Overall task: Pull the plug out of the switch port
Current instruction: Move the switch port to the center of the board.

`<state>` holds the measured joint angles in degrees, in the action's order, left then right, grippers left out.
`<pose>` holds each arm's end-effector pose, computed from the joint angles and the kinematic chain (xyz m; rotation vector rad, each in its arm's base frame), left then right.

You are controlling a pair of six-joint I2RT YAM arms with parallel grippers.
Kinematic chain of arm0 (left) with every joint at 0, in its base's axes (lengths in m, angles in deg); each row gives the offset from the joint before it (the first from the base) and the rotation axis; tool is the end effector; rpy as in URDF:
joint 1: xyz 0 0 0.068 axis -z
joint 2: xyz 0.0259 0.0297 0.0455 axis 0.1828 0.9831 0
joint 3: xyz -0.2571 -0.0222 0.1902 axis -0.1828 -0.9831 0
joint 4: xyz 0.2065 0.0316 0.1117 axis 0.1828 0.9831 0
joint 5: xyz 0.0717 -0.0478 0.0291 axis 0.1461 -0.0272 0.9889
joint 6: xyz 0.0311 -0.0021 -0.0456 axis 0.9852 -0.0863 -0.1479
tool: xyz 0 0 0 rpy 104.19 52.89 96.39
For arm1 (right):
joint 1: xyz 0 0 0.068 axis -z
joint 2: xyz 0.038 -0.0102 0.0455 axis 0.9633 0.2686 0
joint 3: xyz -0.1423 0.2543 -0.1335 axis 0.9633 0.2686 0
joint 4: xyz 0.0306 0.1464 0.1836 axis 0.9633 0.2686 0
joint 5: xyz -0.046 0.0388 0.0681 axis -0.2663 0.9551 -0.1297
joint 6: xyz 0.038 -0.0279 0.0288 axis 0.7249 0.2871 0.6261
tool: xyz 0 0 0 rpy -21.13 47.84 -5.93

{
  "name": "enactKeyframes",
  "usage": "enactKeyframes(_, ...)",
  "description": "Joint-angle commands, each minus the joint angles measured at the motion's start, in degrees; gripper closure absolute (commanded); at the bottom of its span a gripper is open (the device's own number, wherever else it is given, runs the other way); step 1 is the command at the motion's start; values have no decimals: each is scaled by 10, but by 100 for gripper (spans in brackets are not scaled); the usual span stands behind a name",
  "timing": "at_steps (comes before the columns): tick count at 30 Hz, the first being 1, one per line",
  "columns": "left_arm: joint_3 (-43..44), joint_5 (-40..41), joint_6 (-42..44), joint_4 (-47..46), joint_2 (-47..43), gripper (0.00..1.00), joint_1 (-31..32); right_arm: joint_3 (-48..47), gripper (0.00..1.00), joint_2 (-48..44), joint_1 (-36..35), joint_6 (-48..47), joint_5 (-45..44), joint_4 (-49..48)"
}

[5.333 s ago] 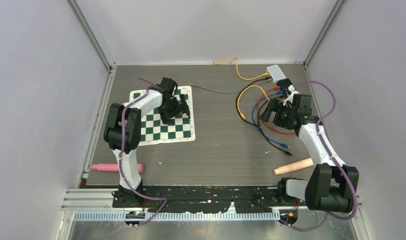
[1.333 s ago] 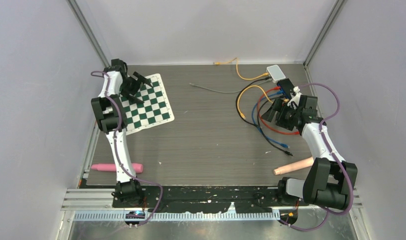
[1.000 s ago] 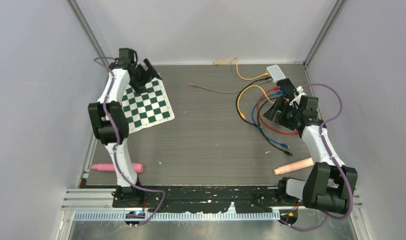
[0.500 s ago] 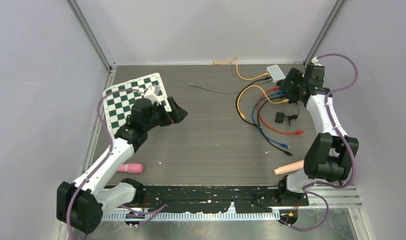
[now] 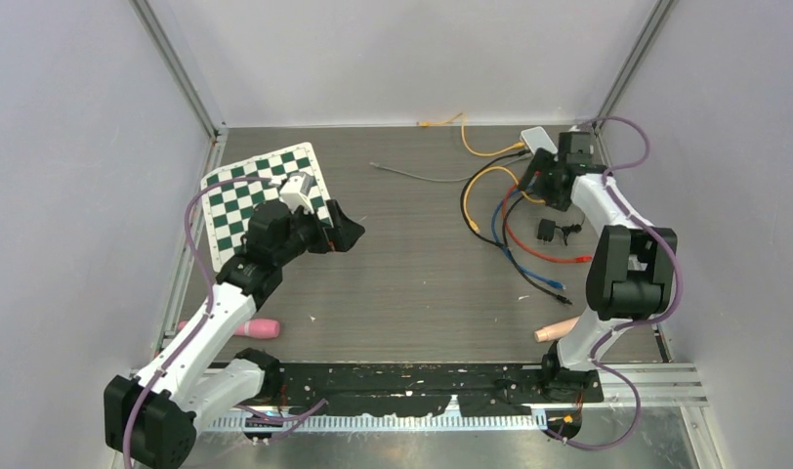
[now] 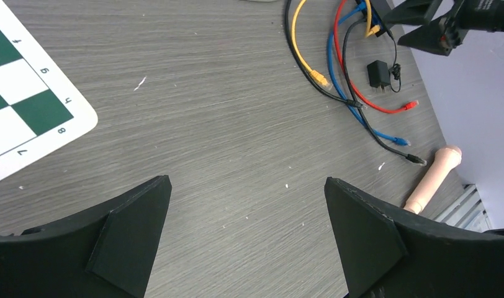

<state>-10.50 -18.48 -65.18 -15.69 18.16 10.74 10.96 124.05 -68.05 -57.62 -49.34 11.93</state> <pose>0.1578 -0.0704 0.3346 0.0073 2.0239 -0.7993 0.3620 -0.0394 0.3021 0.6255 2.3599 0.1688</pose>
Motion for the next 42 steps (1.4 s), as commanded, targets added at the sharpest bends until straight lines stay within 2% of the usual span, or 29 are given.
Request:
enactKeyframes(1, 8, 24, 37, 20, -29, 0, 1, 30, 19, -55, -73, -15, -2, -9)
enactKeyframes(5, 11, 43, 51, 51, -52, 1, 1, 74, 20, -67, -111, -4, -44, -17)
enactKeyframes(9, 12, 60, 60, 70, -74, 0, 1, 109, 23, -49, -115, 5, -43, -42)
enactKeyframes(17, 21, 78, 76, 100, -94, 1, 1, 32, 31, 42, -123, -39, -38, -15)
enactKeyframes(21, 18, 88, 76, 105, -100, 0, 1, 4, 32, 78, -136, -57, -67, 6)
enactKeyframes(24, 22, 94, 80, 117, -101, 0, 1, 6, 40, 95, -142, -62, -87, 12)
enactKeyframes(27, 24, 102, 86, 125, -102, 0, 1, 35, 43, 85, -153, -77, -75, 0)
enactKeyframes(29, 25, 107, 90, 127, -103, 0, 1, 55, 50, 75, -168, -91, -68, -7)
enactKeyframes(34, 25, 108, 93, 126, -96, 0, 1, 112, 77, 47, -220, -116, -71, -13)
enactKeyframes(37, 28, 104, 90, 124, -88, 0, 1, 137, 86, 18, -259, -123, -68, -12)
enactKeyframes(42, 34, 93, 89, 121, -74, 0, 1, 176, 87, -24, -329, -129, -73, 3)
